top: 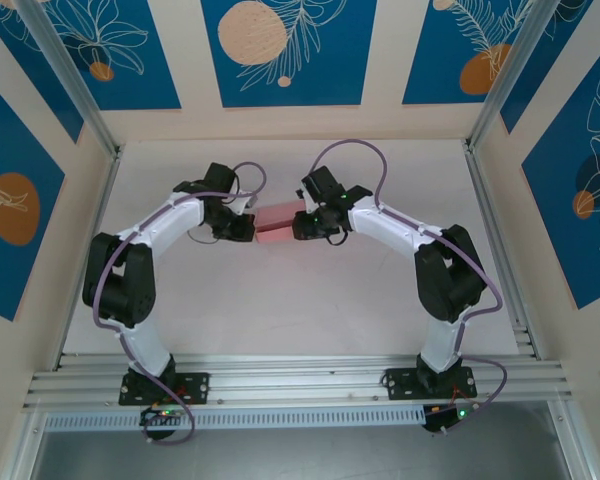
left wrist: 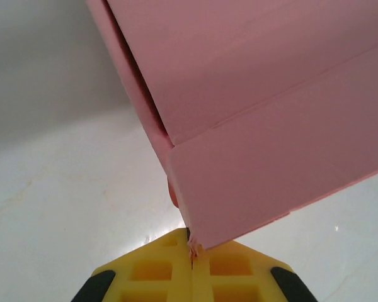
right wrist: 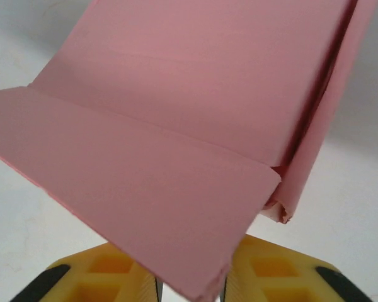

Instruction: Fold the paper box

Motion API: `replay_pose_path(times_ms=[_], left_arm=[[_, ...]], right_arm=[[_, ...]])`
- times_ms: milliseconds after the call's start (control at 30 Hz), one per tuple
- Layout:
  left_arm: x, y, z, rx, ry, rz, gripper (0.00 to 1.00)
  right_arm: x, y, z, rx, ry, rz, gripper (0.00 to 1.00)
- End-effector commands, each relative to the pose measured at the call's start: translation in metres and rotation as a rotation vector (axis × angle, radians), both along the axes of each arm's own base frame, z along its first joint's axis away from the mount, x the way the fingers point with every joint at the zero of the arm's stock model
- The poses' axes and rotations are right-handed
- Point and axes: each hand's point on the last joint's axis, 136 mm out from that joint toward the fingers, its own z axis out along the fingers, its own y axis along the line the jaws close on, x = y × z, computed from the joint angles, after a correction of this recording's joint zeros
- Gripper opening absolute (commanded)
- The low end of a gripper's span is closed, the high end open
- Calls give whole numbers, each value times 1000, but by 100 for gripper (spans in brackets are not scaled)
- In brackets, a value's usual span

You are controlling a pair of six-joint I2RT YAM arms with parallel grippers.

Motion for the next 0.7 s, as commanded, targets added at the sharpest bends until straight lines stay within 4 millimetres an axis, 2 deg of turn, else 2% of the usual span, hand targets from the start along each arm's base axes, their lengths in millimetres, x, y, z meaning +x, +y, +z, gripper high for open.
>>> replay_pose_path(times_ms=[0,167,233,367,433,533,667], left_arm=[[4,-10,-12,-62,-6,60,5],[5,-11,-25,-81,-34,100,6],[3,-13,-28,-87,-48,99,10],[-5,-20,-27,-109,-80,72,37],[-12,-21,-22,-110,-107,65,47],[-20,-15,-4,-116,-161,69,67],[-23,-5,34,-121,-269,95,77]], right_arm=[[-12,-8,-4,29,29,-16,36],[-34,-25,-19,33,68,-49,49],[-42,-32,-19,39,71,-71,52],[-54,-43,-11,67,55,-125,55],[-56,-49,-2,83,44,-154,55],[-60,-53,15,126,42,-212,55],[-60,-51,29,189,58,-285,55]])
